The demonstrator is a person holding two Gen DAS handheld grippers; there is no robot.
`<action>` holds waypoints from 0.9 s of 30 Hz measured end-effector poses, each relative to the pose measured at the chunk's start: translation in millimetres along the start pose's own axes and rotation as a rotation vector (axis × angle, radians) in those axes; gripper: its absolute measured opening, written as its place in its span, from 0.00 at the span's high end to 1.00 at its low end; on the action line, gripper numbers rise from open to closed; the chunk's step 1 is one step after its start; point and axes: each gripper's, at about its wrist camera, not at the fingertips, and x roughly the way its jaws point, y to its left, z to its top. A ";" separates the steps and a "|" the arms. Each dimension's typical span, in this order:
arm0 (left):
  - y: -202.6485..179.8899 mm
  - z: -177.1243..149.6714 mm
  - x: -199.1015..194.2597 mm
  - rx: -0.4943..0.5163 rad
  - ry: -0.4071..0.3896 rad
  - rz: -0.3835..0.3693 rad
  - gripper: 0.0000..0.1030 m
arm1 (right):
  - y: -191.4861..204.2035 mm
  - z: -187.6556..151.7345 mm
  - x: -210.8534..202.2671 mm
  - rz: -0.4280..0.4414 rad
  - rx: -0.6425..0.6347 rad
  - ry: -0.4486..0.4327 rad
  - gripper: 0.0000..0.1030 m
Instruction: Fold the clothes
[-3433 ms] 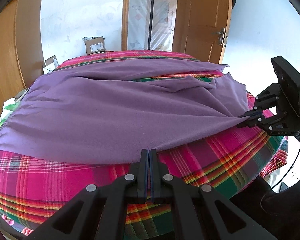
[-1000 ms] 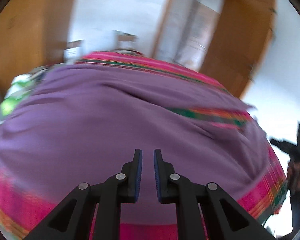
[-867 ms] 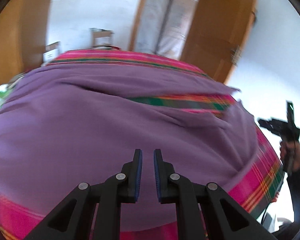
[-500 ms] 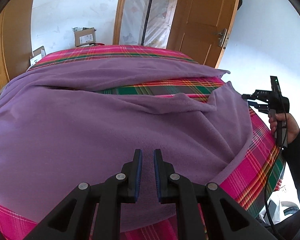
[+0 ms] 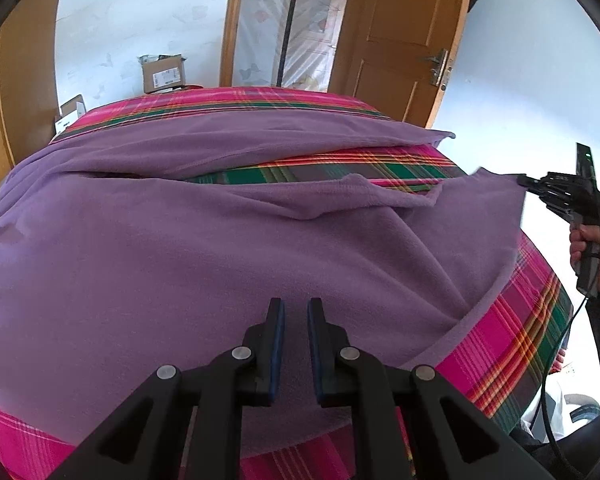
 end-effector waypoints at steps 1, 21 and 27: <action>-2.0 0.0 -0.1 0.007 0.001 -0.005 0.89 | -3.8 -1.8 -8.4 -0.005 0.014 -0.007 0.95; -58.8 -1.6 13.6 0.176 0.067 -0.157 0.89 | -53.9 -64.0 -72.6 -0.100 0.154 0.035 0.95; -78.0 -5.9 9.3 0.236 0.094 -0.259 0.89 | -70.8 -67.5 -63.9 -0.147 0.173 0.079 0.78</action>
